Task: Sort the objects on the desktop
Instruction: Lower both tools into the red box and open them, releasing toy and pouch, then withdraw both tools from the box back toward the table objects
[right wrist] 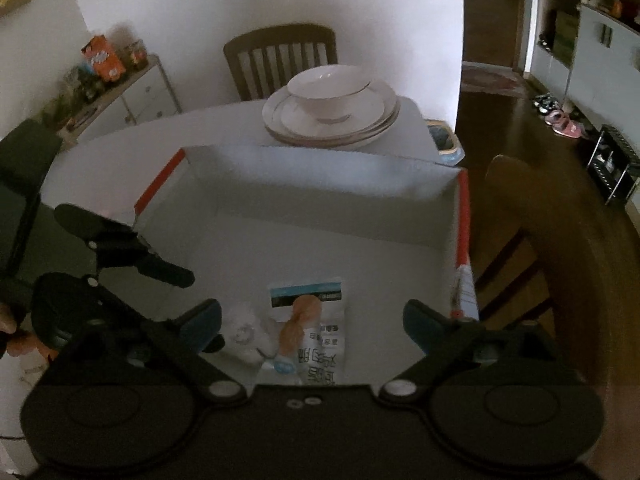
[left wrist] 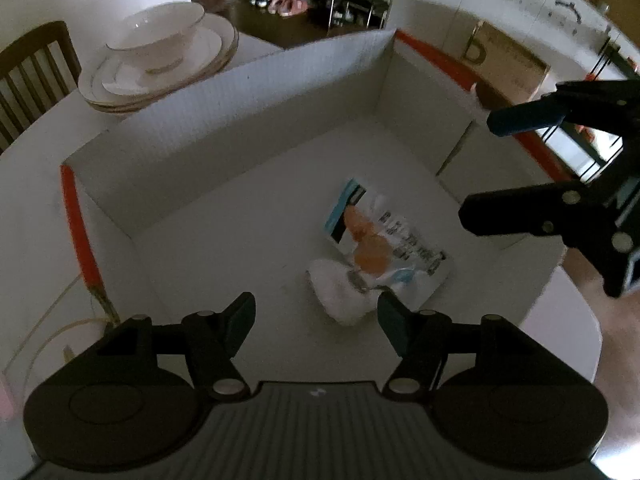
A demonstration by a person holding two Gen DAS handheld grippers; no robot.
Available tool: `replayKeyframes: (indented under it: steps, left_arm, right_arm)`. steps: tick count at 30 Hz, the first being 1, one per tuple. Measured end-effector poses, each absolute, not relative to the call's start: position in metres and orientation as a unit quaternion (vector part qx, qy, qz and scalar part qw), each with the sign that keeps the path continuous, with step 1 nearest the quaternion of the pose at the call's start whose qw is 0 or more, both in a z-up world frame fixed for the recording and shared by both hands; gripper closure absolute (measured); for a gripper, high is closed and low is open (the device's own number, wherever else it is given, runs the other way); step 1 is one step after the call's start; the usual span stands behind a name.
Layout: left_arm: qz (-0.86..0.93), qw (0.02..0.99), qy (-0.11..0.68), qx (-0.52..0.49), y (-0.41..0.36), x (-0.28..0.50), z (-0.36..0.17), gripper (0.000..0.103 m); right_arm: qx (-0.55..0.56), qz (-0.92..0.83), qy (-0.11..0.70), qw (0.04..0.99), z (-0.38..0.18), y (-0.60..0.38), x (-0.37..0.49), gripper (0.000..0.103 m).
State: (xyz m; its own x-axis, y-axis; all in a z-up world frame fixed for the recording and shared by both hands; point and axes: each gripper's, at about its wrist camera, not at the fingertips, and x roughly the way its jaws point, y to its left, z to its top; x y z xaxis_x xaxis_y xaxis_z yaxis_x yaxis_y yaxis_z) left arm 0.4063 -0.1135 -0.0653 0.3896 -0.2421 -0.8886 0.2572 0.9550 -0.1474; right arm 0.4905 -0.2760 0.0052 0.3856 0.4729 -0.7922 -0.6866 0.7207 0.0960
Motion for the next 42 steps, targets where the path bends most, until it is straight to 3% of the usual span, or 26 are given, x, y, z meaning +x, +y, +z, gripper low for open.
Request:
replayKeyframes:
  steps: [19,42]
  left_arm:
    - [-0.073,0.904,0.415,-0.078,-0.08,0.321,-0.003,0.036]
    - [-0.069,0.927,0.363,-0.068,-0.019,0.194,0.006,0.036]
  right_arm:
    - [-0.094,0.377,0.379,0.84,0.041,-0.275,0.441,0.003]
    - [-0.084,0.355,0.364,0.857,0.037,-0.213,0.334,0.003]
